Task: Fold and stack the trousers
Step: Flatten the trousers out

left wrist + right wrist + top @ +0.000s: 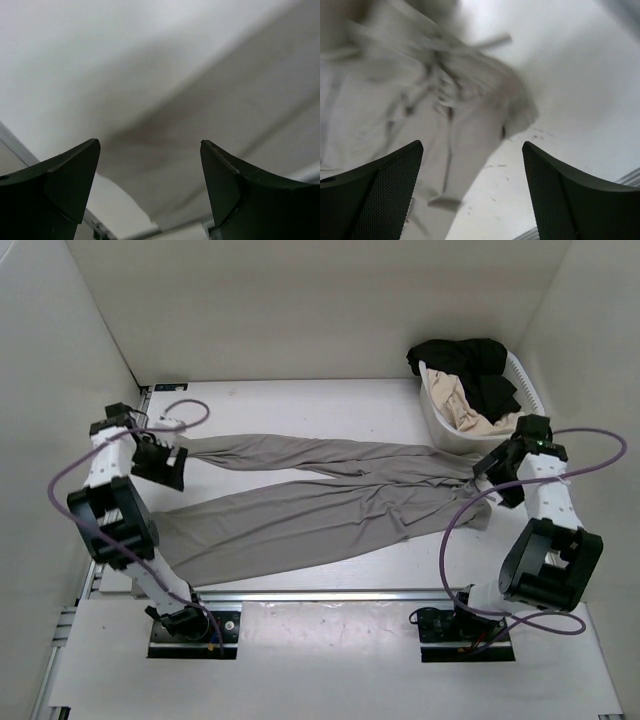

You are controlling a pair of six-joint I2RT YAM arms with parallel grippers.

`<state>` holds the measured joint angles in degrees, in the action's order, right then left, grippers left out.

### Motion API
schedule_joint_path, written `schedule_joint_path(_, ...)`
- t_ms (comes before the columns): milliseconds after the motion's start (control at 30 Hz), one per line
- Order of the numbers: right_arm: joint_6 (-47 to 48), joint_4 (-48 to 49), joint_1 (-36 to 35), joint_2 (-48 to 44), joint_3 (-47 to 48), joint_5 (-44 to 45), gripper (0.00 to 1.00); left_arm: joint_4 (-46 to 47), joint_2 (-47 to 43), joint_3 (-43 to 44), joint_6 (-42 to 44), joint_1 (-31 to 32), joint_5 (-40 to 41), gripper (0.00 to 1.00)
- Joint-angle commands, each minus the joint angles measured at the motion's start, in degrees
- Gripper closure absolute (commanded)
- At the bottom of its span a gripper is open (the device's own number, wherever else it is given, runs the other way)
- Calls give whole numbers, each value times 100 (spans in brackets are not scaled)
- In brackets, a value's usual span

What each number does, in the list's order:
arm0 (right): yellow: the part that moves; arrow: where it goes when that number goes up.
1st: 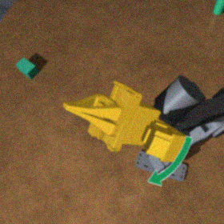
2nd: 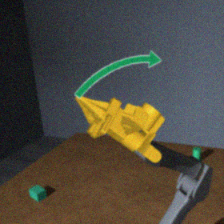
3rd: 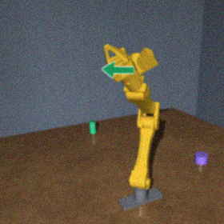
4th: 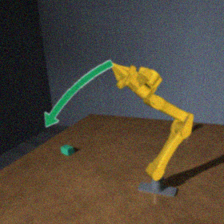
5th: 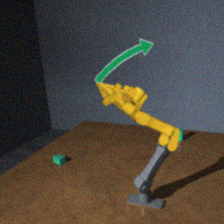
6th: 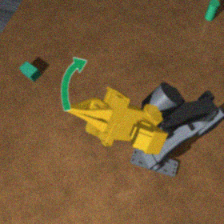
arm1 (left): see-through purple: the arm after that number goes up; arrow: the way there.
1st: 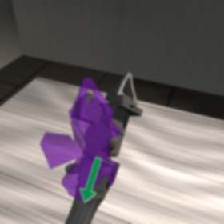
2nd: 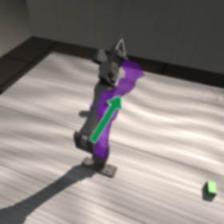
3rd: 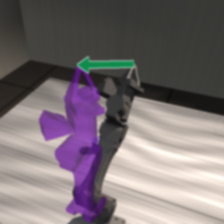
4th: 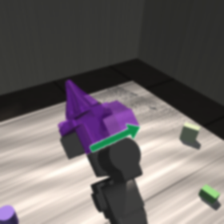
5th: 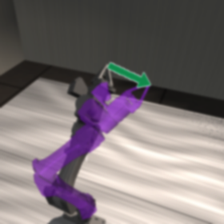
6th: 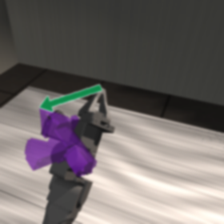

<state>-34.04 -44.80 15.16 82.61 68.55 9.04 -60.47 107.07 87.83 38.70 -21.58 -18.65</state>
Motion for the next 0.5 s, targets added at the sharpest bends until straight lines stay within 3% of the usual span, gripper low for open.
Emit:
schedule_joint_path(0, -550, 136, 14, 212, -842, -138, 15, -124, -1394, -1616, 1209, 426, 406, 7)
schedule_joint_path(67, -735, 628, 14, 212, -1300, -323, 15, 87, -1766, -2712, 1640, 541, 502, 0)
schedule_joint_path(167, -858, 946, -47, 798, -1249, -271, 19, 429, -2189, -3725, 1939, 873, 845, 0)
schedule_joint_path(267, -858, 999, -48, 1194, -1178, -209, 39, 895, -2313, -4229, 1853, 1190, 1379, 0)
schedule_joint_path(300, -911, 860, -48, 1257, -1178, -105, 64, 1183, -2252, -4413, 1852, 1192, 1486, 0)
schedule_joint_path(400, -1121, 474, 14, 1127, -1344, 45, 100, 1397, -2164, -4555, 1694, 1192, 1619, 0)
schedule_joint_path(467, -1446, 314, 75, 611, -1835, 308, 100, 1555, -2024, -4687, 1694, 1192, 1785, 0)
